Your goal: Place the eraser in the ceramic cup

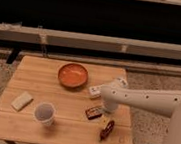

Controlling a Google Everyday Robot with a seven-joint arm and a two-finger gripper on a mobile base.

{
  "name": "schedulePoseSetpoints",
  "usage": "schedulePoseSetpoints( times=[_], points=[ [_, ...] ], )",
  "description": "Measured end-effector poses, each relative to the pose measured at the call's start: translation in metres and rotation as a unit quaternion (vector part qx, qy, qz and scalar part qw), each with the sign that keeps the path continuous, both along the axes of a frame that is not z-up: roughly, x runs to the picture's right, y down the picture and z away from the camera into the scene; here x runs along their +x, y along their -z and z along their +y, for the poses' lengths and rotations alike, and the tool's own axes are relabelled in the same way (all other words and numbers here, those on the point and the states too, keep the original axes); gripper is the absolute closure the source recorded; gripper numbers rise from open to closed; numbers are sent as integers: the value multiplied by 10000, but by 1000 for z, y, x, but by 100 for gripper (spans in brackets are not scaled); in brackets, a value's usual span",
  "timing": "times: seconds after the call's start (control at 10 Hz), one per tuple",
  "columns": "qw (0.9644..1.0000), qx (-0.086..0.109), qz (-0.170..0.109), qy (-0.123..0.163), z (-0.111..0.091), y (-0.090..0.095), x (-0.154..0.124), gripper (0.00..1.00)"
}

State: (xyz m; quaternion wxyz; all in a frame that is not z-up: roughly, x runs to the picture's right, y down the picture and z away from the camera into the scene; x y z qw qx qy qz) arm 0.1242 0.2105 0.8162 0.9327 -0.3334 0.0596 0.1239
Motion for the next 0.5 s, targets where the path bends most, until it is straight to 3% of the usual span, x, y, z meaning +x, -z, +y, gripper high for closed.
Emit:
schedulePoseSetpoints(
  times=[0.2,0.5],
  points=[
    [10000,7,9,2,0,-1,0,20],
    [9997,136,43,177,-14,-2,-13,20]
  ],
)
